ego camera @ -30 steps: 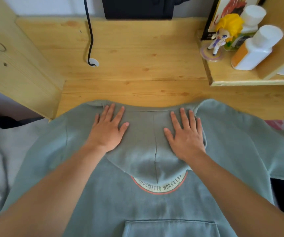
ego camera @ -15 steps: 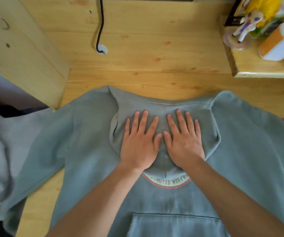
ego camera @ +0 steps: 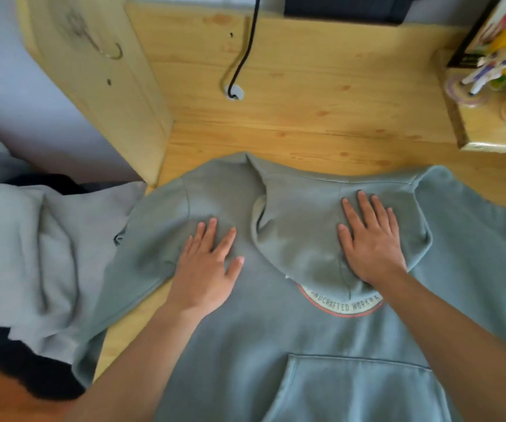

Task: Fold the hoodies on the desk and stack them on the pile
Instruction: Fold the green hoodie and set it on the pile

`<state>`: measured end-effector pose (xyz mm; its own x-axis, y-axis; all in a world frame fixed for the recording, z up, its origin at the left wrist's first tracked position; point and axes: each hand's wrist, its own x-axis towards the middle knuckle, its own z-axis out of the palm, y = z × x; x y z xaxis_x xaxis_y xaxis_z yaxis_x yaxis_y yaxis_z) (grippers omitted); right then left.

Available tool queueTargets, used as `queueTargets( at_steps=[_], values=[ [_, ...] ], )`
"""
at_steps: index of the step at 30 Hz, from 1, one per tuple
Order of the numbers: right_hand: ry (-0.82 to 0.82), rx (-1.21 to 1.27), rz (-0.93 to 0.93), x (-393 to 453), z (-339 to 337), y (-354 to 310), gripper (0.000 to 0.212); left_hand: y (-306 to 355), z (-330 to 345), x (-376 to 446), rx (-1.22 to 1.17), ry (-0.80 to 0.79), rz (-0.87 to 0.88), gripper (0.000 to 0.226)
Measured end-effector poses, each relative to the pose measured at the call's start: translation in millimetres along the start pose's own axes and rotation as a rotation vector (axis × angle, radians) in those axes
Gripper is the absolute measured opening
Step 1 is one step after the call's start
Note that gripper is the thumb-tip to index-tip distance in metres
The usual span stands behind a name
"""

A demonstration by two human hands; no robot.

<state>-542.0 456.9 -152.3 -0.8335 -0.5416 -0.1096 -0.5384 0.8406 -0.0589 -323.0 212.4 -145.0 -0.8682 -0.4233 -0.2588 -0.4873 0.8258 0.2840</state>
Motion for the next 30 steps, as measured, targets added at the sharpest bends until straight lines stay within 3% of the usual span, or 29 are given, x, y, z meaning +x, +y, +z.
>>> queueTargets(
  at_steps=[3, 5, 7, 9, 11, 13, 18, 21, 23, 25, 27, 28, 30],
  values=[
    [-0.049, 0.067, 0.104, -7.7, -23.2, -30.3, 0.073, -21.1, -17.0, -16.7, -0.172, 0.133, -0.052, 0.062],
    [0.019, 0.122, -0.009, -28.3, -35.5, -71.9, 0.067, -39.7, -23.2, -48.2, -0.168, 0.268, -0.117, 0.049],
    [0.101, 0.168, -0.14, -50.6, -38.3, -111.1, 0.058, -48.9, -29.2, -77.6, -0.147, 0.299, -0.137, 0.039],
    [0.124, 0.248, -0.056, -61.8, -38.0, -131.6, 0.048, -47.7, -37.0, -88.5, -0.223, 0.241, -0.138, 0.032],
    [0.079, 0.336, 0.15, -66.0, -39.3, -130.0, 0.039, -33.5, -50.4, -80.5, -0.391, 0.169, -0.154, 0.026],
    [0.014, 0.314, 0.256, -73.7, -37.4, -113.9, 0.043, -12.4, -62.2, -58.5, -0.539, 0.125, -0.178, 0.023],
    [-0.055, 0.109, 0.125, -95.5, -8.9, -70.1, 0.072, 50.2, -56.8, 22.9, -0.714, 0.057, -0.119, 0.034],
    [-0.069, 0.14, 0.122, -96.0, 1.7, -57.2, 0.075, 60.5, -42.9, 56.3, -0.737, 0.053, -0.215, 0.033],
    [-0.056, 0.187, 0.116, -94.9, 3.7, -53.0, 0.076, 55.9, -40.2, 67.2, -0.971, 0.047, -0.37, 0.023],
    [-0.037, 0.215, 0.1, -96.3, 6.3, -50.8, 0.077, 50.4, -45.8, 69.7, -1.384, -0.026, -0.524, 0.034],
    [-0.043, 0.231, 0.09, -98.6, 8.8, -50.6, 0.076, 45.5, -49.8, 67.6, -1.641, -0.102, -0.619, 0.045],
    [-0.047, 0.233, 0.088, -98.9, 10.0, -50.0, 0.076, 44.3, -52.9, 67.2, -1.635, -0.126, -0.618, 0.046],
    [-0.063, 0.229, 0.087, -98.0, 10.2, -48.8, 0.077, 43.4, -54.9, 69.1, -1.399, -0.123, -0.543, 0.041]
  ],
)
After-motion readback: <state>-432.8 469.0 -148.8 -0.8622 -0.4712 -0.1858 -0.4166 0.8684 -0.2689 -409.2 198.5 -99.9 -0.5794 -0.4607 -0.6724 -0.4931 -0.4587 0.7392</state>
